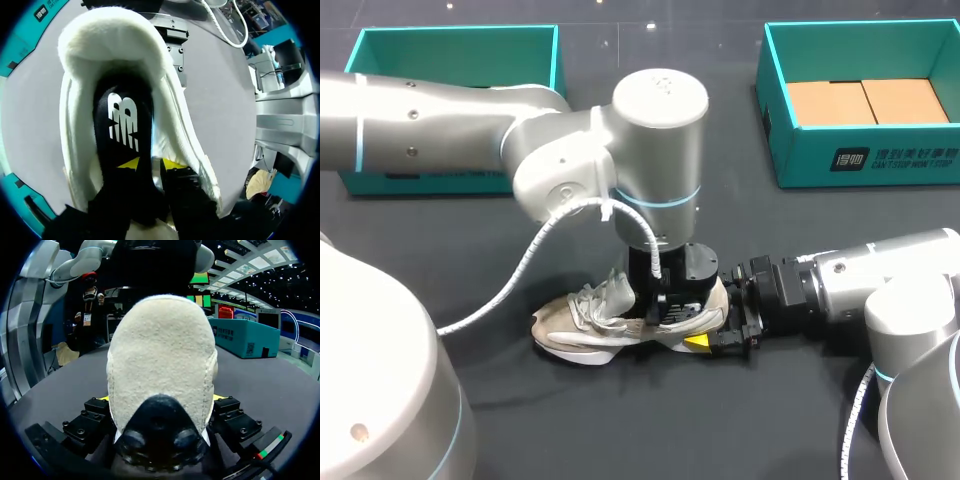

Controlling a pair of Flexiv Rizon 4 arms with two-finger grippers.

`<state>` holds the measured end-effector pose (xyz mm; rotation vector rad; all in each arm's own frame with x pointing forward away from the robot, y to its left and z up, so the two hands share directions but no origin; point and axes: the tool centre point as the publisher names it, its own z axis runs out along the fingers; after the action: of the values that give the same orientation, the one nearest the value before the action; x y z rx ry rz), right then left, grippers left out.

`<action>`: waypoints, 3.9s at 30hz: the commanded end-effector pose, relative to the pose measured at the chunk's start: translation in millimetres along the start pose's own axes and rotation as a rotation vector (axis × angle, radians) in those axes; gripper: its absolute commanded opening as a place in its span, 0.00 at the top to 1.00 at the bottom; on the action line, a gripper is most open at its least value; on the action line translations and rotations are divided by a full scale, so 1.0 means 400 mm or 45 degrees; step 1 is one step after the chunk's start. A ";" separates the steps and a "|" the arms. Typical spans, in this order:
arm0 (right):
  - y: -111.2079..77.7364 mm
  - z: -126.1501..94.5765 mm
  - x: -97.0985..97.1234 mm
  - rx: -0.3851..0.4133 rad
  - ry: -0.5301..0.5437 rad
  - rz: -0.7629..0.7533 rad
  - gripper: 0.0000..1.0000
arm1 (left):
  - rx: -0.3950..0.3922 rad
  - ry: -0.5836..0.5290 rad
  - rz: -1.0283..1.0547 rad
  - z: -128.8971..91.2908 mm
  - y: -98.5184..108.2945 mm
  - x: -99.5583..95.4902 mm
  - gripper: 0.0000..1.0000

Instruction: Take the shoe out of the shoebox, open the shoe tongue, remove and reinsert the insole, then place the shoe into the shoebox

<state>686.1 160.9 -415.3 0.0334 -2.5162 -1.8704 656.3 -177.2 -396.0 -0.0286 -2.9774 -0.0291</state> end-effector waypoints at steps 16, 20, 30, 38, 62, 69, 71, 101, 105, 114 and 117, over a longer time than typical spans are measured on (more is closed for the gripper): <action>-0.002 0.002 -0.003 0.006 0.000 0.002 1.00 | -0.052 -0.236 -0.108 0.039 -0.014 -0.068 0.71; -0.002 0.002 -0.003 0.006 0.000 0.002 1.00 | -0.063 -0.253 -0.127 0.036 -0.006 -0.089 0.79; -0.002 0.002 -0.003 0.006 0.000 0.002 1.00 | -0.036 -0.185 -0.138 0.022 0.028 -0.106 1.00; -0.002 0.002 -0.003 0.006 0.000 0.002 1.00 | 0.048 -0.052 -0.081 -0.007 0.051 -0.081 1.00; -0.002 0.002 -0.003 0.006 0.000 0.002 1.00 | 0.297 0.056 -0.024 -0.101 0.067 -0.027 1.00; -0.002 0.002 -0.003 0.006 0.000 0.002 1.00 | 0.326 0.034 -0.041 -0.124 0.048 -0.037 1.00; -0.002 0.002 -0.003 0.006 0.000 0.002 1.00 | 0.330 0.030 -0.045 -0.128 0.042 -0.039 1.00; -0.002 0.002 -0.003 0.006 0.000 0.002 1.00 | 0.356 -0.157 -0.135 -0.196 -0.071 -0.055 1.00; -0.002 0.002 -0.003 0.006 0.000 0.002 1.00 | 0.358 -0.162 -0.135 -0.199 -0.076 -0.056 0.90; -0.002 0.002 -0.003 0.006 0.000 0.002 1.00 | 0.392 -0.241 -0.179 -0.216 -0.056 -0.039 0.26; -0.002 0.002 -0.003 0.006 0.000 0.002 1.00 | 0.419 -0.297 -0.199 -0.226 -0.046 -0.021 0.22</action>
<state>687.3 160.9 -415.2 0.0313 -2.5164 -1.8705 692.3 -211.2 -315.1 0.2392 -3.1262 0.4364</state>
